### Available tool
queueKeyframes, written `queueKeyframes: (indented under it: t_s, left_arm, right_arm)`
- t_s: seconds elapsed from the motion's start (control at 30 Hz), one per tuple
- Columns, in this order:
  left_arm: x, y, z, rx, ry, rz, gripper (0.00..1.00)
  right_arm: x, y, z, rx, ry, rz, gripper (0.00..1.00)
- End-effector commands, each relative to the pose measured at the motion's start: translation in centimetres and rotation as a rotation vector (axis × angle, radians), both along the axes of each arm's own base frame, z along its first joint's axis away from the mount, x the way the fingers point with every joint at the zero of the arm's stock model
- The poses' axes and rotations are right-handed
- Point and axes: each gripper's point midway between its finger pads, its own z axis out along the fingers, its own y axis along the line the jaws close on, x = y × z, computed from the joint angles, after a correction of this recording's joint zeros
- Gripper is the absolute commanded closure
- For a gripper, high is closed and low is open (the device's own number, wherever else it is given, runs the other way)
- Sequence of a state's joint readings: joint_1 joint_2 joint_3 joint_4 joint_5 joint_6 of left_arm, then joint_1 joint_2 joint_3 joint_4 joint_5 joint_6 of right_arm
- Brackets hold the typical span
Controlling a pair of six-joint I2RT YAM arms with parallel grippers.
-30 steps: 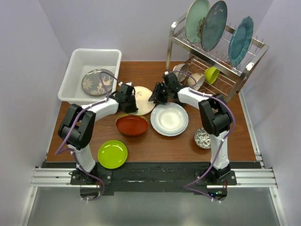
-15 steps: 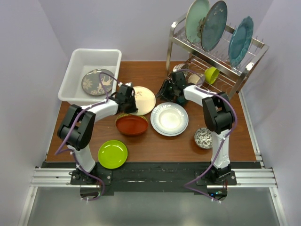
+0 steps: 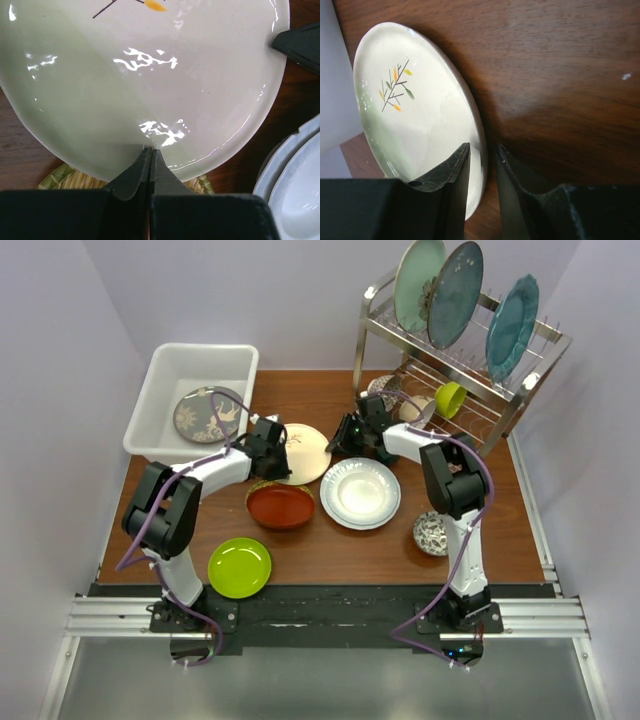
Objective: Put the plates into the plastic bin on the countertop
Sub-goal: Move the plate to the center of the board.
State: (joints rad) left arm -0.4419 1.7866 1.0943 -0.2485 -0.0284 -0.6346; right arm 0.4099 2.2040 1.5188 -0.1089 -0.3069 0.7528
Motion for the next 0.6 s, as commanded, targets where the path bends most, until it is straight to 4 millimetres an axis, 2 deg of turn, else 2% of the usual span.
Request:
queueKeyframes:
  t_s: [0.0,0.03,0.17,0.33,0.47,0.57]
  left_arm:
    - [0.8,-0.6,1.3,-0.009,-0.042,-0.019,0.99]
    - [0.8,-0.6,1.3,-0.009,-0.042,-0.021,0.98]
    - [0.8,-0.6,1.5,-0.012,-0.044,-0.021,0.98]
    - [0.8,-0.5,2.9,-0.02,-0.069,-0.02,0.94]
    - [0.9,0.0,5.2,-0.012,-0.116,-0.01,0.82]
    - [0.9,0.3,6.2,-0.003,-0.133,-0.011,0.72]
  right_arm:
    - [-1.4,1.3,-1.5,-0.045,0.048,0.069,0.76]
    - [-1.5,1.3,-1.6,-0.05,0.051,0.073,0.79]
    - [-1.2,1.3,-1.4,-0.067,0.042,0.072,1.0]
    - [-0.6,1.6,0.1,-0.053,0.016,0.063,1.0]
    - [-0.3,2.0,1.9,-0.022,-0.002,0.061,1.0]
    - [0.1,2.4,3.7,0.002,-0.022,0.062,1.0]
